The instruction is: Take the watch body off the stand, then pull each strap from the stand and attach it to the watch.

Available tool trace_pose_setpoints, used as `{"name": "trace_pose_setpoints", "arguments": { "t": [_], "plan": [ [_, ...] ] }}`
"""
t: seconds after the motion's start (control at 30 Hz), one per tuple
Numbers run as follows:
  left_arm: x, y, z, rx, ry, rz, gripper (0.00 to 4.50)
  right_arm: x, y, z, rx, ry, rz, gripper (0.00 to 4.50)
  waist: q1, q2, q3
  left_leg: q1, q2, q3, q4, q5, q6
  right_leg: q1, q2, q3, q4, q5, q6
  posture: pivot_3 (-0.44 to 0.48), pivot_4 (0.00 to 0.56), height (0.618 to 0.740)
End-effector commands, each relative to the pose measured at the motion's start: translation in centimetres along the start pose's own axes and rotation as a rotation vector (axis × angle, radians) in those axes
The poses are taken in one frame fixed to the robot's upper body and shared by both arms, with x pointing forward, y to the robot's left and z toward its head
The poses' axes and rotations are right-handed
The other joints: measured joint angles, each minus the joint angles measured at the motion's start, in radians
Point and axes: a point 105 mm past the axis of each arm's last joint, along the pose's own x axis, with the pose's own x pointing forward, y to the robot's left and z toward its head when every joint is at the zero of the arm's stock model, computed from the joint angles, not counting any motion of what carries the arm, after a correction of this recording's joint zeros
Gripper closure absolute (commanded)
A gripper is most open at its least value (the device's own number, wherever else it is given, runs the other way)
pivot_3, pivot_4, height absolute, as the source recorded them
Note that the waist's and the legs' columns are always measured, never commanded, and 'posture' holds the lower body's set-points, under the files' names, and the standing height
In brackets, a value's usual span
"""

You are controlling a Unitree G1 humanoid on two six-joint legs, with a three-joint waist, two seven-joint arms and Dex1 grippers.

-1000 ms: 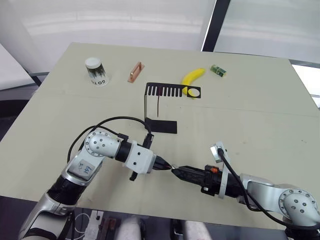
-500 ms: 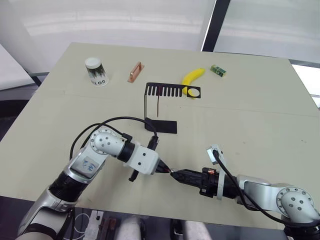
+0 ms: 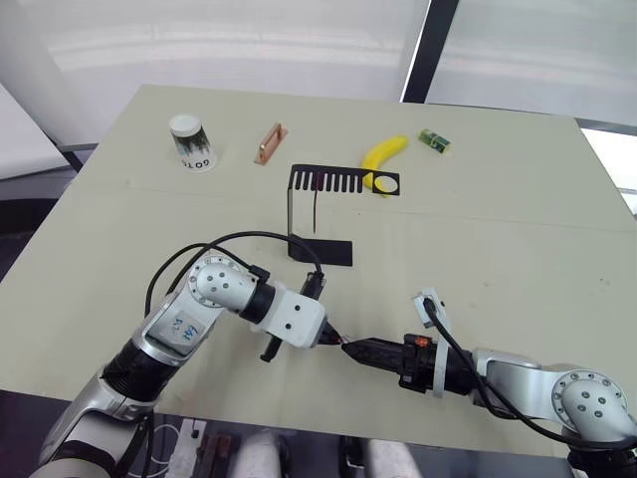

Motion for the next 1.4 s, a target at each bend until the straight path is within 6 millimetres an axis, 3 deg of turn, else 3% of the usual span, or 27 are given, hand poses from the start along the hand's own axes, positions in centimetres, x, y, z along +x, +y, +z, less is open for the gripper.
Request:
{"name": "trace_pose_setpoints", "arguments": {
  "t": [0.03, 0.43, 0.87, 1.4],
  "plan": [
    [0.7, -0.3, 1.4, 0.063, -0.047, -0.003, 4.50, 0.3, 1.9, -0.3, -0.002, 0.013, 0.089, 2.89, 0.000, 0.000, 0.000, 0.000, 0.000, 0.000, 0.000, 0.000, 0.000, 0.000, 0.000, 0.000, 0.000, 0.000, 0.000, 0.000, 0.150, 0.729],
    [0.8, -0.2, 0.7, 0.049, -0.021, -0.001, 4.50, 0.5, 2.2, -0.4, -0.007, 0.017, 0.104, 2.89, 0.000, 0.000, 0.000, 0.000, 0.000, 0.000, 0.000, 0.000, 0.000, 0.000, 0.000, 0.000, 0.000, 0.000, 0.000, 0.000, 0.150, 0.729],
    [1.0, 0.9, 2.0, 0.039, -0.019, 0.018, 4.50, 0.6, 2.4, -0.5, -0.008, 0.021, 0.109, 2.89, 0.000, 0.000, 0.000, 0.000, 0.000, 0.000, 0.001, 0.000, 0.000, 0.000, 0.000, 0.000, 0.001, 0.000, 0.000, 0.000, 0.150, 0.729],
    [0.8, 0.9, 1.6, 0.035, 0.009, 0.012, 4.50, 0.7, 2.5, 0.0, -0.015, 0.009, 0.117, 2.89, 0.000, 0.000, 0.000, 0.000, 0.000, 0.000, 0.002, 0.000, 0.000, 0.000, 0.000, 0.000, 0.001, 0.000, 0.000, 0.000, 0.150, 0.729]
  ]
}}
